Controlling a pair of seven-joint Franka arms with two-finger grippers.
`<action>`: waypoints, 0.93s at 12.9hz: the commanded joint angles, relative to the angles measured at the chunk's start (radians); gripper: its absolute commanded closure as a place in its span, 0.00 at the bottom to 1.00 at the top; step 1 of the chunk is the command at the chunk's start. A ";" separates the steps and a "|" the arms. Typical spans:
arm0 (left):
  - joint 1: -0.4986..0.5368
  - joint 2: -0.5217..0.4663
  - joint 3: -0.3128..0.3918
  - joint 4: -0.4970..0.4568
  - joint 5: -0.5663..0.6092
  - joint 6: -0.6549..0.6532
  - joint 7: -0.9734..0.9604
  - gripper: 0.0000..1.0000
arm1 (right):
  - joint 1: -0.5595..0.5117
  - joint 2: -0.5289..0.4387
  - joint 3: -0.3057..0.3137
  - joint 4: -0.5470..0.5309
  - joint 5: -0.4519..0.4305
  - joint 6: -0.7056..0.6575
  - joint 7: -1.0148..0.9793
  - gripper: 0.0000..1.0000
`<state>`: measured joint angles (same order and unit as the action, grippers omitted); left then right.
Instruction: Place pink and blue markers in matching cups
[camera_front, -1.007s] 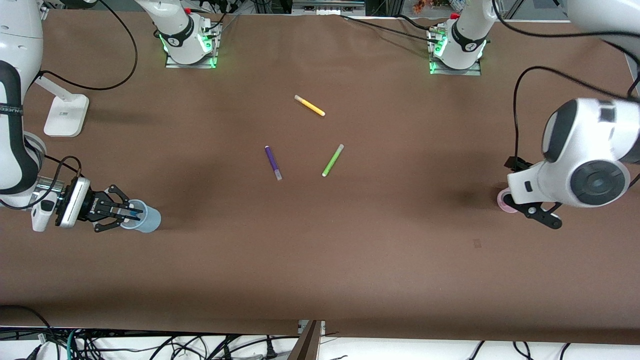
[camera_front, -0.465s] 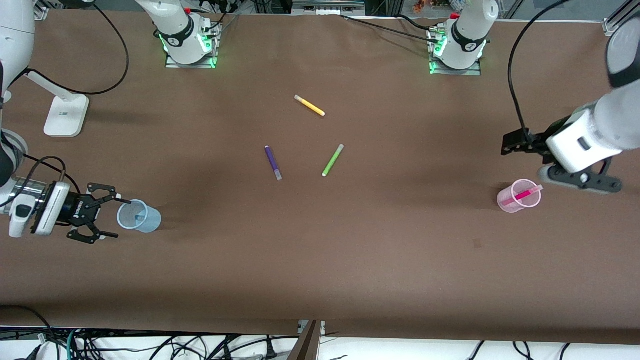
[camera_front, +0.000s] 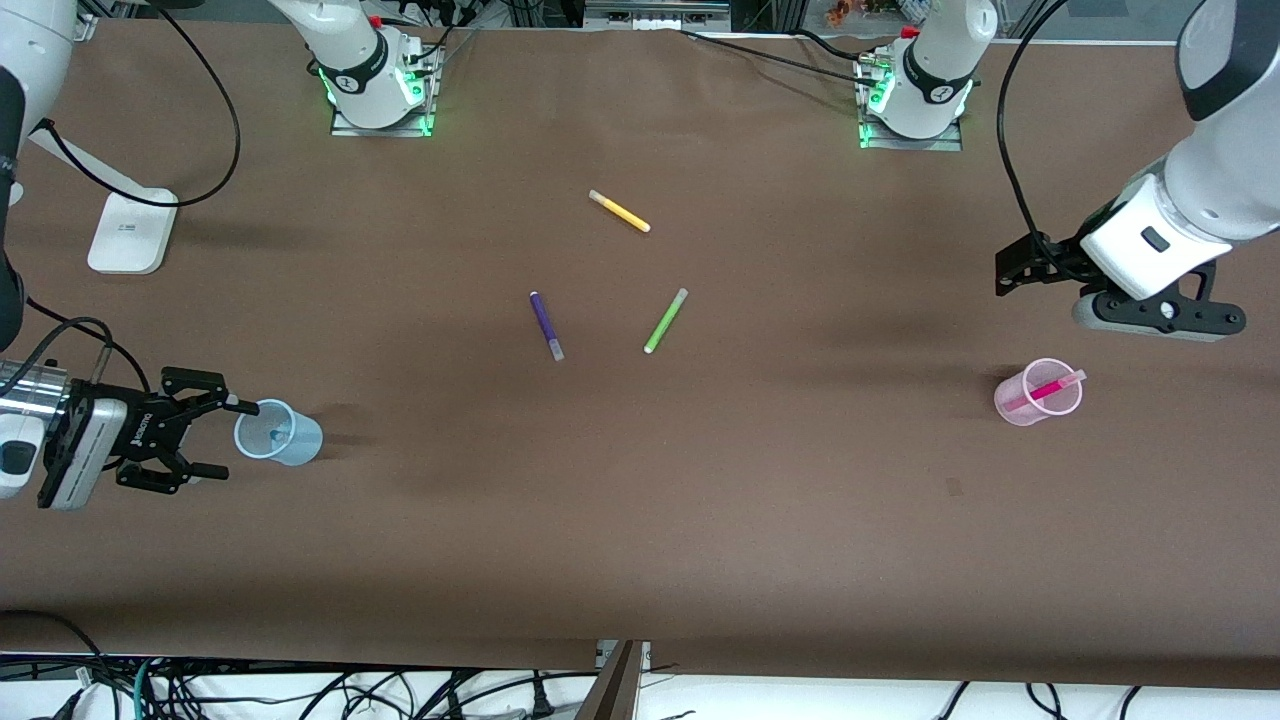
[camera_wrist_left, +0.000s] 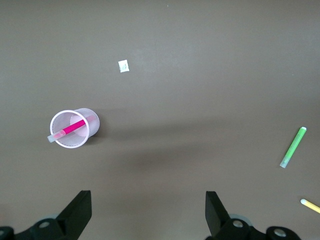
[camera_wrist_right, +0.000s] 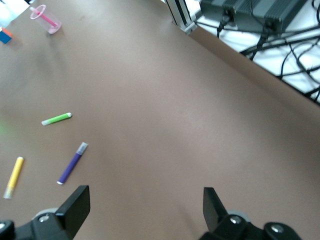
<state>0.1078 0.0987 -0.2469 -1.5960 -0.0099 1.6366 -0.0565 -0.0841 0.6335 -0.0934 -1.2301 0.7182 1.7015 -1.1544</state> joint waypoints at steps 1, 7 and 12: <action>0.048 -0.099 0.003 -0.125 -0.042 0.061 0.020 0.00 | 0.024 -0.023 -0.006 0.067 -0.100 -0.097 0.241 0.00; -0.086 -0.099 0.156 -0.121 -0.062 0.051 0.086 0.00 | 0.124 -0.187 0.038 0.080 -0.474 -0.319 0.853 0.00; -0.157 -0.102 0.250 -0.113 -0.062 0.029 0.149 0.00 | 0.122 -0.461 0.069 -0.182 -0.640 -0.352 1.056 0.00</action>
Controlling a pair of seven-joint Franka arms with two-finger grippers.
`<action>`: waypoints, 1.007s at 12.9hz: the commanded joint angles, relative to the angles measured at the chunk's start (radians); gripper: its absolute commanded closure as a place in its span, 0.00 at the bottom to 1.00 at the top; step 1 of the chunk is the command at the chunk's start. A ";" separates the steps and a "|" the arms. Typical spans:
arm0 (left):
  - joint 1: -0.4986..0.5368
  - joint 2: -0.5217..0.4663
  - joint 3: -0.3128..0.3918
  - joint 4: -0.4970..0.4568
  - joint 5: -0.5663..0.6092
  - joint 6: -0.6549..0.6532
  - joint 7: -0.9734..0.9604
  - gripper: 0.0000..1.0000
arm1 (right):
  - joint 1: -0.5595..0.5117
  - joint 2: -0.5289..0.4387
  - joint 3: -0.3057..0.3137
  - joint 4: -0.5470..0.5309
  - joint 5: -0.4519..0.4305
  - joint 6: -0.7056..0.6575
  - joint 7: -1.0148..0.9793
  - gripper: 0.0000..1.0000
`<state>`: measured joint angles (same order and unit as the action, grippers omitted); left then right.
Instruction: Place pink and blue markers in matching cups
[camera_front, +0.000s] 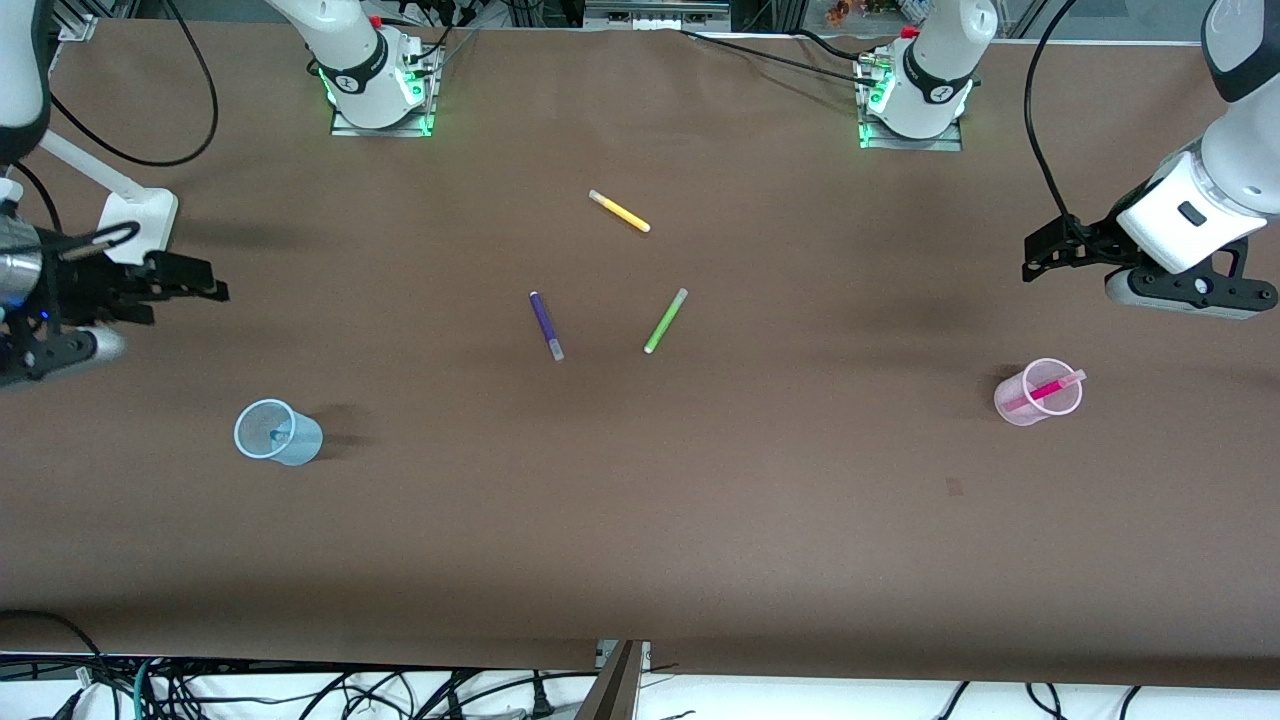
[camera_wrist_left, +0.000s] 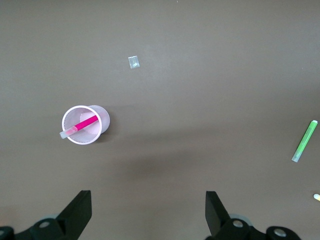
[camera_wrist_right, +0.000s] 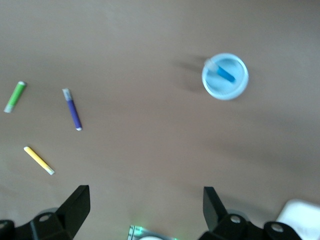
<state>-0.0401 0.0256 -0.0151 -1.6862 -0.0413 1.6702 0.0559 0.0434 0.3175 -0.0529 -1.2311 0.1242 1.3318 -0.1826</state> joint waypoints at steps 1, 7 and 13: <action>-0.007 -0.029 0.018 -0.021 -0.031 -0.004 0.036 0.00 | -0.005 -0.197 0.033 -0.242 -0.049 0.024 0.145 0.00; 0.005 -0.016 0.012 0.017 -0.015 -0.058 0.048 0.00 | -0.014 -0.317 0.038 -0.300 -0.103 0.052 0.167 0.00; 0.005 -0.016 0.012 0.019 -0.017 -0.058 0.048 0.00 | -0.010 -0.313 0.036 -0.294 -0.116 0.010 0.187 0.00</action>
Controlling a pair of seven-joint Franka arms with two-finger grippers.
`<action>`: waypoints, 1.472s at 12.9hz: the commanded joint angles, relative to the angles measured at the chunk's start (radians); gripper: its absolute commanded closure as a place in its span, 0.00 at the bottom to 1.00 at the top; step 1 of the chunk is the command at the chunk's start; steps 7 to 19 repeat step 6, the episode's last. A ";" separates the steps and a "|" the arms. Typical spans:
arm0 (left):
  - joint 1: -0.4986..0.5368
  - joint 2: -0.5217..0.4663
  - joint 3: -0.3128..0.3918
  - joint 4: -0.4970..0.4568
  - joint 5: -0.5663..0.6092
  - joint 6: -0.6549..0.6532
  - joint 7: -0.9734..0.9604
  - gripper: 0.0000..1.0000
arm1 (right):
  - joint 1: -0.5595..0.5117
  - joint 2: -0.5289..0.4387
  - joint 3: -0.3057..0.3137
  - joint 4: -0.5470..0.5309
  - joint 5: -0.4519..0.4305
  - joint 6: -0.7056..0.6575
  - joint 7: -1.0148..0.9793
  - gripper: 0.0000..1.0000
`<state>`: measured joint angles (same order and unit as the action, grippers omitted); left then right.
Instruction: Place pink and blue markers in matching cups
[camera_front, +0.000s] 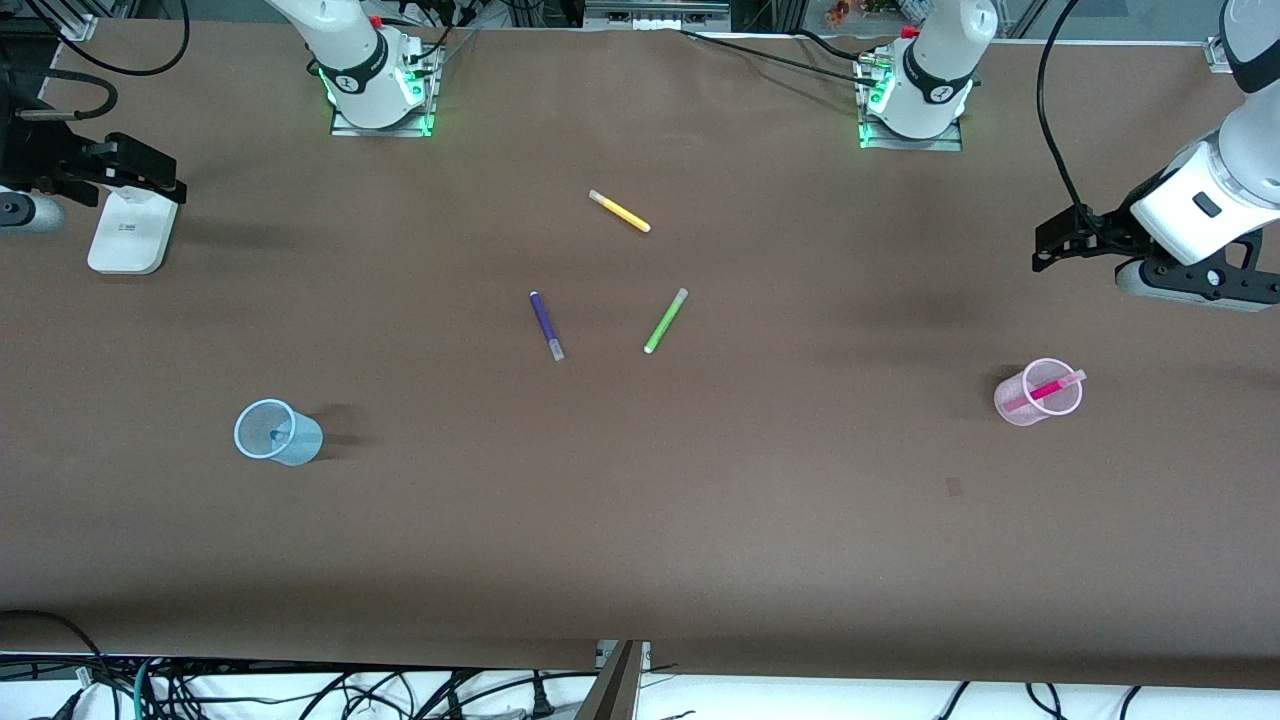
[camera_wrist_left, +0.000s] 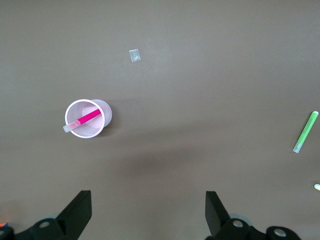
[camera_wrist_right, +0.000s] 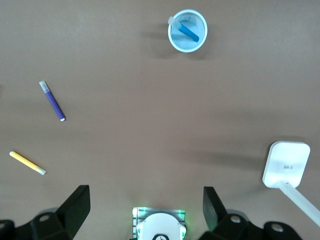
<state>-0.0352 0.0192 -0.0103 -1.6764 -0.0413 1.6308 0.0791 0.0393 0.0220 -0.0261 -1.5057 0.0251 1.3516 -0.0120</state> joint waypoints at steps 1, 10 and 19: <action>0.000 -0.010 0.007 0.009 -0.017 -0.019 0.025 0.00 | -0.006 -0.008 0.009 -0.008 -0.017 -0.009 0.011 0.00; 0.001 -0.008 0.012 0.009 -0.022 -0.019 0.027 0.00 | -0.010 0.004 0.005 0.006 -0.017 -0.009 0.011 0.00; 0.001 -0.008 0.012 0.009 -0.022 -0.019 0.027 0.00 | -0.010 0.004 0.005 0.006 -0.017 -0.009 0.011 0.00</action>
